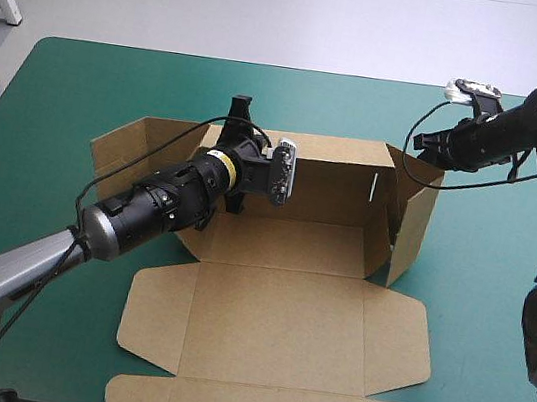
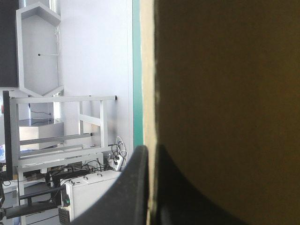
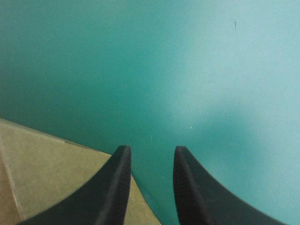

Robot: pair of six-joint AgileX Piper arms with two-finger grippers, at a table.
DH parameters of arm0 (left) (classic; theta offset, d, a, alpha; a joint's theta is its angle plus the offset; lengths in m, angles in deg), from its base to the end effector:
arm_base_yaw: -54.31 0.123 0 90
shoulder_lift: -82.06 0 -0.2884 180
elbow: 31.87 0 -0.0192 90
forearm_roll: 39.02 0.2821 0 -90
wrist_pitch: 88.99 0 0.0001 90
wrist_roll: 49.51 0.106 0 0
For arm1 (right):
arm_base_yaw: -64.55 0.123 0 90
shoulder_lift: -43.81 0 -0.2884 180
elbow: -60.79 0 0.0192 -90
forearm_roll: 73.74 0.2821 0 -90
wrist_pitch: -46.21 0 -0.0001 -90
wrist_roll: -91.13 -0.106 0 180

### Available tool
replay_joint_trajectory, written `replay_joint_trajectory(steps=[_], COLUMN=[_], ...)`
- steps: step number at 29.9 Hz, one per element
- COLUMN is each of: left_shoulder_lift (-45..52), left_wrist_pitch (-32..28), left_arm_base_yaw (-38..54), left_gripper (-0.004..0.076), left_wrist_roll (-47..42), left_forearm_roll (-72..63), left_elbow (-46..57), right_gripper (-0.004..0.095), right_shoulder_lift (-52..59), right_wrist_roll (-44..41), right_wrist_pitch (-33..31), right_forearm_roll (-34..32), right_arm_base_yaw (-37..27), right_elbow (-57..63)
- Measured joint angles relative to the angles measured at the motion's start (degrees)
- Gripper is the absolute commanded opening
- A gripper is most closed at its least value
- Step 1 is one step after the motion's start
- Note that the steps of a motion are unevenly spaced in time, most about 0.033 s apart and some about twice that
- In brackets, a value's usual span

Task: Fold the box

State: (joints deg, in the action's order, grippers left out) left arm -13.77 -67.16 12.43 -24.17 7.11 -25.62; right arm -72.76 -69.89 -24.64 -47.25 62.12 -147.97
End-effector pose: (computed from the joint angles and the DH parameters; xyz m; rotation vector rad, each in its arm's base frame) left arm 0.3165 -0.2456 0.3223 1.6159 1.3141 0.5737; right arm 0.4497 0.0256 0.3226 -0.2884 2.6326 0.5235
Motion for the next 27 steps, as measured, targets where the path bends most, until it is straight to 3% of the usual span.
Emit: replay_joint_trajectory(steps=[8,18,27], left_shoulder_lift=[0.0,-0.18,-0.25], left_wrist_pitch=[-1.16,-4.36,-4.1], left_arm_base_yaw=[0.0,-0.07,-0.72], left_gripper=[-0.0015,-0.0015,-0.0015], left_wrist_roll=[-2.75,-24.47,-35.38], left_forearm_roll=[4.54,28.17,39.87], left_elbow=[1.65,4.96,7.47], right_gripper=[0.0282,0.0282,0.0282], right_shoulder_lift=[2.42,4.17,12.05], right_wrist_roll=[3.46,6.12,14.41], right_wrist_pitch=[0.0,0.31,9.35], right_forearm_roll=[4.04,5.0,9.99], right_arm_base_yaw=[0.0,0.0,0.0], right_elbow=[4.51,5.51,23.4])
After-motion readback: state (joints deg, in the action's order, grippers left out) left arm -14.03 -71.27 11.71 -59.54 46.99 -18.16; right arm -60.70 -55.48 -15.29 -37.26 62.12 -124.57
